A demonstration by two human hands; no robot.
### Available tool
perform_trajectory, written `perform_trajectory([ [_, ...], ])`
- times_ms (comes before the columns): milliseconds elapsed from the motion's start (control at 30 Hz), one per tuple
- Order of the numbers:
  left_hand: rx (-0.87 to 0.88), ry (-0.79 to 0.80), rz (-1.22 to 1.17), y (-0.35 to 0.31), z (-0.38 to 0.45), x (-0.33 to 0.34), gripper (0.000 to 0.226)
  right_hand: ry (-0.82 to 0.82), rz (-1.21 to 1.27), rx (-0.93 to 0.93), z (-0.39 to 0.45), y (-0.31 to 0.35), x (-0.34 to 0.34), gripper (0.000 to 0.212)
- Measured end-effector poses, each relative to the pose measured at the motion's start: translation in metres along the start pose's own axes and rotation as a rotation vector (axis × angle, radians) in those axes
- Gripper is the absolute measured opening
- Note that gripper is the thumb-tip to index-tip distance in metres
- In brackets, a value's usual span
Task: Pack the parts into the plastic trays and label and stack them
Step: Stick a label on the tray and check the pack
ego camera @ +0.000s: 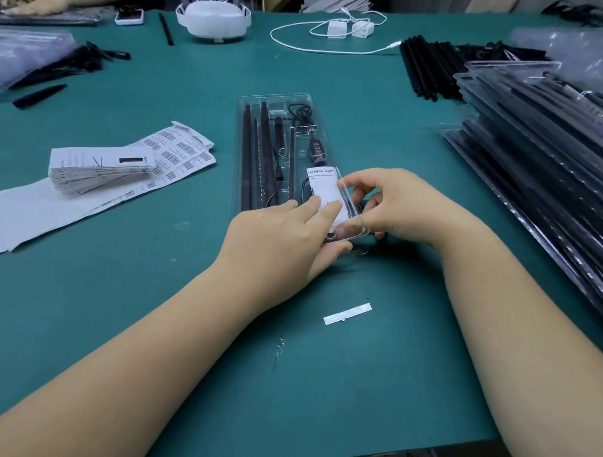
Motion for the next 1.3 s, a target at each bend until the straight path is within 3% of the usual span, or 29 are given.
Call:
perform_trajectory([
  [200, 0.012, 0.037, 0.049, 0.005, 0.002, 0.0, 0.053, -0.147, -0.122, -0.039, 0.005, 0.002, 0.005, 0.066],
  [333, 0.006, 0.076, 0.042, 0.006, 0.004, -0.001, 0.054, -0.047, -0.072, -0.062, 0.005, 0.0, 0.005, 0.053],
  [500, -0.001, 0.085, 0.052, 0.006, 0.003, -0.003, 0.055, 0.055, 0.025, -0.011, 0.006, -0.007, 0.002, 0.06],
  [800, -0.016, 0.101, 0.048, 0.008, 0.003, 0.001, 0.046, -0.017, 0.272, 0.073, 0.01, -0.01, 0.005, 0.049],
  [1033, 0.006, 0.126, 0.056, 0.006, 0.003, 0.0, 0.056, -0.035, 0.242, 0.07, 0.013, -0.01, 0.007, 0.047],
  [1300, 0.018, 0.198, 0.018, 0.008, 0.006, 0.0, 0.059, 0.115, 0.237, 0.104, 0.021, -0.011, 0.002, 0.062],
])
Point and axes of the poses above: each hand's wrist, its own z-axis towards the middle knuckle, its own x-axis out of the palm, y = z × x, the point moved 4 cm from there along z, towards the middle knuckle, and after that the axes turned 1 degree about z, right-handed, at the moved point
